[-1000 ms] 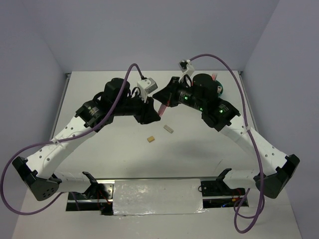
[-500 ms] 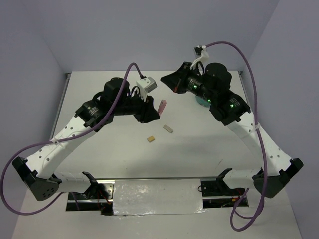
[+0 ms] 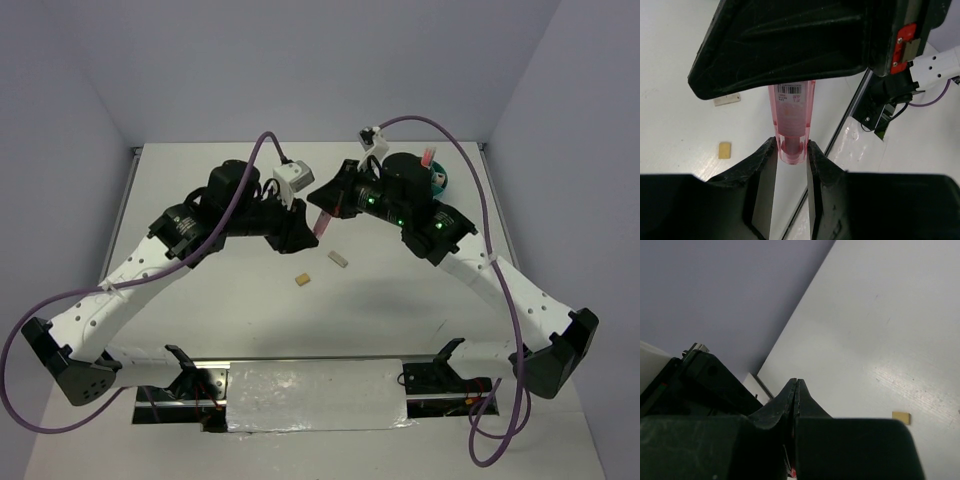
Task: Sort the stationery into containers
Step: Close the pen cap on the pen.
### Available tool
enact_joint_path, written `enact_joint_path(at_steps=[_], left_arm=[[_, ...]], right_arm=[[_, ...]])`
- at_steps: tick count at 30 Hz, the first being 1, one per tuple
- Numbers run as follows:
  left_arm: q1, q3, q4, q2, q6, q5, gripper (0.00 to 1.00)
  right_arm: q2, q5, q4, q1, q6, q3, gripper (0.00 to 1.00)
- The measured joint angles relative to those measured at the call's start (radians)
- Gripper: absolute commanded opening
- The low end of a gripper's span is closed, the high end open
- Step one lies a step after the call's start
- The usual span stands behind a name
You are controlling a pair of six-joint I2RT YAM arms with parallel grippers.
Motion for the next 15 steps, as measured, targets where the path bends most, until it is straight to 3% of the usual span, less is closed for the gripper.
enact_joint_path(at_steps=[4, 6, 8, 9, 15], left_arm=[[-0.002, 0.0, -0.008, 0.0, 0.0, 0.0, 0.0], [-0.002, 0.0, 0.004, 0.0, -0.006, -0.001, 0.0], [-0.002, 0.0, 0.027, 0.0, -0.012, -0.003, 0.0], [-0.002, 0.0, 0.039, 0.0, -0.014, -0.003, 0.0], [-0.002, 0.0, 0.075, 0.0, -0.019, -0.034, 0.0]], right_arm=[[-0.019, 0.013, 0.02, 0.011, 0.006, -0.017, 0.02], [-0.033, 0.034, 0.014, 0.013, 0.006, -0.014, 0.14], [-0.041, 0.053, -0.005, 0.002, 0.013, 0.002, 0.42], [-0.042, 0.057, -0.014, -0.013, 0.021, 0.013, 0.49], [-0.051, 0.063, -0.041, -0.164, 0.059, 0.05, 0.63]])
